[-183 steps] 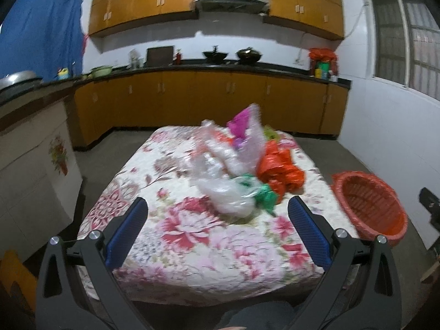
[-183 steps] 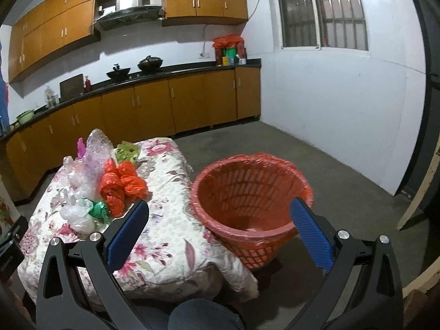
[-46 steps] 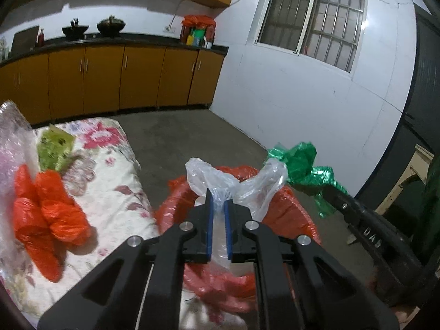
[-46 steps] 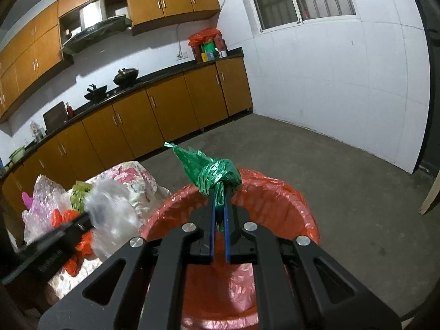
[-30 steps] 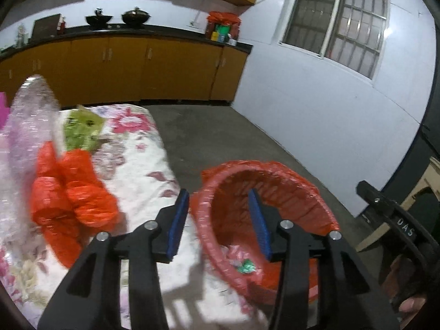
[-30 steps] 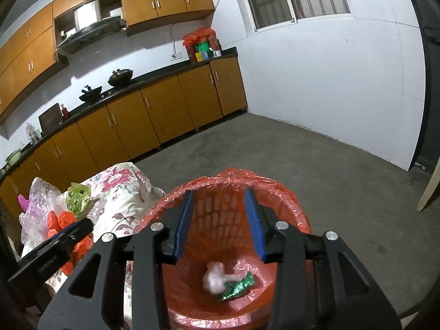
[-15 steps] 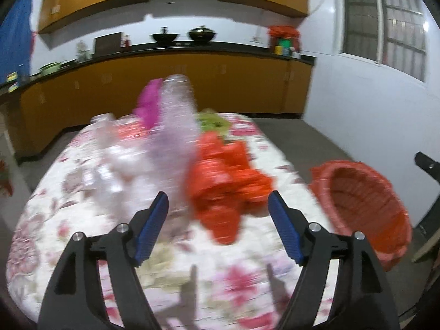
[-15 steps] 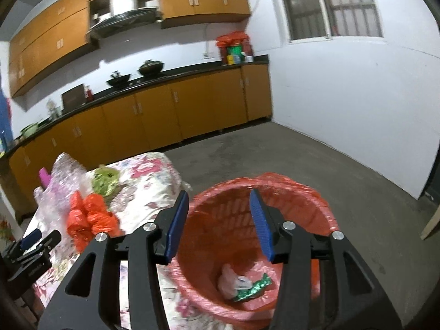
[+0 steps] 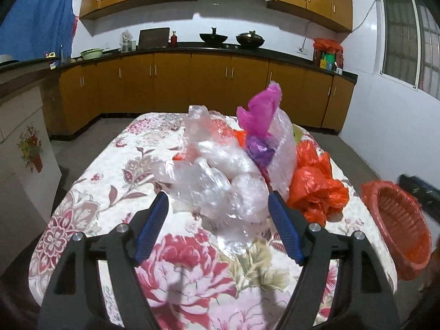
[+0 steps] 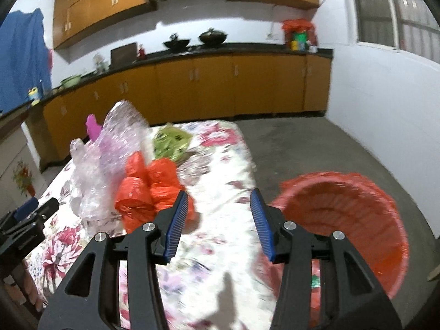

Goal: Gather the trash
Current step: 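Grasp the red-orange bag with the right tool while the left tool grasps the bubble wrap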

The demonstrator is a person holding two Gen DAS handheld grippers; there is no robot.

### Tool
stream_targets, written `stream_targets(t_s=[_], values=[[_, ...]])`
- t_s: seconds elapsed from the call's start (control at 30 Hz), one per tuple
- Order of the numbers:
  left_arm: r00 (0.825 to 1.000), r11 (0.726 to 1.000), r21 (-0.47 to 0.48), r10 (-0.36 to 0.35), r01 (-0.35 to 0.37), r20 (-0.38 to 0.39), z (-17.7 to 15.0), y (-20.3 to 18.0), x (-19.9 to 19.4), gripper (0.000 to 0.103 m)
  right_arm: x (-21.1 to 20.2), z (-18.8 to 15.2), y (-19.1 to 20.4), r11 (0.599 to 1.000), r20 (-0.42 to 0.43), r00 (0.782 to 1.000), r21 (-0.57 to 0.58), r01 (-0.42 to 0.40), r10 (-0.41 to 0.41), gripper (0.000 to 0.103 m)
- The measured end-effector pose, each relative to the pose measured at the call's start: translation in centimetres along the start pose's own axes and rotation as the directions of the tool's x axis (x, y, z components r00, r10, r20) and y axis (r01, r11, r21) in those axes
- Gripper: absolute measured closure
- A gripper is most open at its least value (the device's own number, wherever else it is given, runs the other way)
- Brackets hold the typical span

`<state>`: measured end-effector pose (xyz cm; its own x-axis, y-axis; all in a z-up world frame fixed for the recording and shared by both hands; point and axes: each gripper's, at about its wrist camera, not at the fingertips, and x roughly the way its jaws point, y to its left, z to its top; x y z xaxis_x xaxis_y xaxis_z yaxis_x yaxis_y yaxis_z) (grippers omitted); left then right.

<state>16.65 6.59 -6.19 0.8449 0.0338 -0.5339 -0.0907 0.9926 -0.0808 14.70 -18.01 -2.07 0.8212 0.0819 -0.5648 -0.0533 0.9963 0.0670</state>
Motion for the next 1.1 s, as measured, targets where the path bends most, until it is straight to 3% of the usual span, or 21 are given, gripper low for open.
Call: stream_targets(t_s=[0.2,0.47,0.67,0.77,0.83,0.93,1.1], values=[[0.999,1.0,-0.005,-0.027,0.027,0.023,1.3,-0.4,0.6,0.029,5.5,0.5,1.9,0.999,-0.095,0.994,0.001,-0.047,0.047,0.055],[0.991,0.992,0.014,-0.124,0.123,0.048,4.3,-3.4,2.8,0.03,9.8,0.5,3.5,0.989,-0.177,0.974,-0.02,-0.148,0.143,0.055],[0.991,0.989,0.059,-0.132,0.134,-0.035,4.8,-5.3,6.3,0.053,10.4,-0.3,3.3,0.982,-0.207,0.962,-0.015,-0.186,0.179,0.055],[0.987,0.988,0.061,-0.14,0.145,-0.082,4.7,-5.5,8.0,0.07,10.3,-0.5,3.2,0.98,-0.212,0.958,-0.011,-0.198,0.191,0.055],[0.982,0.985,0.058,-0.157,0.164,-0.104,4.5,-5.5,8.8,0.092,10.4,-0.6,3.3,0.979,-0.214,0.957,-0.015,-0.201,0.193,0.055],[0.978,0.98,0.061,-0.186,0.192,-0.09,4.5,-5.0,8.4,0.098,10.3,-0.6,3.2,0.978,-0.217,0.955,-0.012,-0.208,0.201,0.055],[0.98,0.973,0.122,-0.199,0.196,0.009,5.5,-5.1,5.0,0.099,10.6,-0.5,3.2,0.975,-0.223,0.951,-0.002,-0.222,0.216,0.055]])
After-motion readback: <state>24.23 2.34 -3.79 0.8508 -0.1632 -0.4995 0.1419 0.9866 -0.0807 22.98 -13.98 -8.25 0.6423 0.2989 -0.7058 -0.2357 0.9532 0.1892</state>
